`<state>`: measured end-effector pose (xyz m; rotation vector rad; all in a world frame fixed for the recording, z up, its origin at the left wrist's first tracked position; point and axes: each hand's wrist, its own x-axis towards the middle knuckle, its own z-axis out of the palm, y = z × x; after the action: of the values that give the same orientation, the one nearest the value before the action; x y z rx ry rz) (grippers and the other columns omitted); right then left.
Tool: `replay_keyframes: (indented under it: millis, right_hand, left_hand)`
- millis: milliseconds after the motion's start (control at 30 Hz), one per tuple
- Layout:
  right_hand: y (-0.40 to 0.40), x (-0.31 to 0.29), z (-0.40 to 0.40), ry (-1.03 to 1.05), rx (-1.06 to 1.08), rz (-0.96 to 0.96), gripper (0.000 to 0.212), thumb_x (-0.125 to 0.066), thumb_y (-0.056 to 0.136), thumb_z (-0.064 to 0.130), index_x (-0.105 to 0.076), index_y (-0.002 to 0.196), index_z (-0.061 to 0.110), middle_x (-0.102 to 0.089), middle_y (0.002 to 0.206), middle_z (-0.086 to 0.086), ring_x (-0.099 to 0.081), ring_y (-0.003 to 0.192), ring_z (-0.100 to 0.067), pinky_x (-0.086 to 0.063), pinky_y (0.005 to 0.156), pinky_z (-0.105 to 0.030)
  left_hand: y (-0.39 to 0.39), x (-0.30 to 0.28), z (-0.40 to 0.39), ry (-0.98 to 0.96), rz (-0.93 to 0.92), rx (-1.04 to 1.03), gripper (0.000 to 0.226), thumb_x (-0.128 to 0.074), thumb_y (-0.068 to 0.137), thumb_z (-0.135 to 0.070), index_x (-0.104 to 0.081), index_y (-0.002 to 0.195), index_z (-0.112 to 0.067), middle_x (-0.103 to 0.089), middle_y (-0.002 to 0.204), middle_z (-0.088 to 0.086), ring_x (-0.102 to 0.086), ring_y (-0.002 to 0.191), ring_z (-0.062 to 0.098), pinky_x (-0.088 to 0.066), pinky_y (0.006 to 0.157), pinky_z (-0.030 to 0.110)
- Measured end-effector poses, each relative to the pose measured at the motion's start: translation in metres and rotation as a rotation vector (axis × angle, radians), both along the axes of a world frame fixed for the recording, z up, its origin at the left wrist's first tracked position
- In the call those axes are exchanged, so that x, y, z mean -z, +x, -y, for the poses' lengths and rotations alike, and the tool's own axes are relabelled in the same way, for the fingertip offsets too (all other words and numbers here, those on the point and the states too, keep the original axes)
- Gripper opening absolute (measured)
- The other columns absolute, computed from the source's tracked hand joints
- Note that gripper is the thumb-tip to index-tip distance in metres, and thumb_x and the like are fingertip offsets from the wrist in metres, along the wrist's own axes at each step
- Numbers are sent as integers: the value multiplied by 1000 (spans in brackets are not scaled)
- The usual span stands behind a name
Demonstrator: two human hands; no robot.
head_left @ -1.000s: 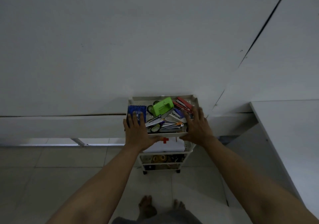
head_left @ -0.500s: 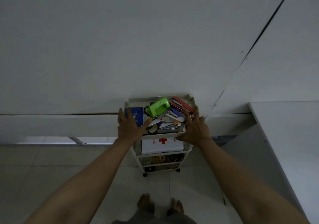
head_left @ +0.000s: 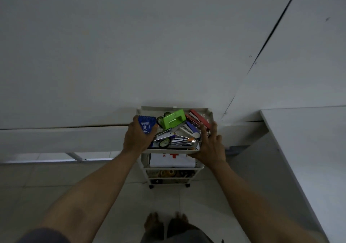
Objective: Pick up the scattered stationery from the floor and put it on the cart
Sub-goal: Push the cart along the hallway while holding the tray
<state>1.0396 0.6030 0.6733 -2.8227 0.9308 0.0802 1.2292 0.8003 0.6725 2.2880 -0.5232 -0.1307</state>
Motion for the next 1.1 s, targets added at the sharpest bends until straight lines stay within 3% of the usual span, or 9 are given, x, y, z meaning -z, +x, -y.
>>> replay_keyframes:
  millis: [300,400,600,800,933,1000,1100]
  right_hand:
    - [24,-6,19,-48,-104,22,116,-65,68,72,-3,153,24,4,156,-20,-38,121,-44,-49,87,-47]
    - [30,-4,18,-53,-87,43,118,-70,63,72,-9,152,25,-3,155,-18,-41,116,-43,-52,82,-46]
    - [13,8,7,-56,-32,43,120,-70,59,75,-10,150,27,-9,151,-16,-43,111,-39,-54,75,-44]
    - [0,6,9,-82,-51,10,118,-62,58,81,-12,150,27,-9,151,-15,-44,112,-41,-52,81,-47]
    - [2,-3,5,-89,-35,-119,125,-59,54,87,-4,150,28,-3,155,-16,-35,126,-42,-43,97,-52]
    - [2,-8,3,-100,-29,-209,130,-56,52,90,5,150,30,3,157,-16,-21,137,-45,-31,106,-59]
    - [1,-14,2,-77,-16,-265,136,-55,50,92,15,149,31,10,158,-15,-4,143,-46,-16,109,-67]
  left_hand:
    - [6,6,2,-14,17,-86,73,-64,68,-72,-40,123,-29,-62,108,2,-61,88,20,-46,67,26]
    - [14,4,4,-19,19,-63,72,-63,68,-74,-42,120,-29,-63,105,1,-62,86,19,-46,64,24]
    - [11,3,-1,6,15,-12,76,-62,71,-72,-41,129,-27,-60,116,4,-63,95,22,-52,72,30]
    - [-12,3,-3,170,-25,3,91,-59,78,-65,-18,147,-21,-41,135,16,-55,110,36,-51,85,45]
    - [-11,-3,-4,242,-57,39,97,-57,79,-65,-11,150,-17,-30,146,17,-46,123,38,-46,95,49]
    - [-10,-5,-6,327,-76,65,100,-53,80,-68,-5,152,-18,-17,155,17,-35,132,39,-38,102,50]
    - [-13,-6,-10,412,-91,104,102,-48,81,-72,0,152,-17,-4,159,17,-24,140,38,-31,108,50]
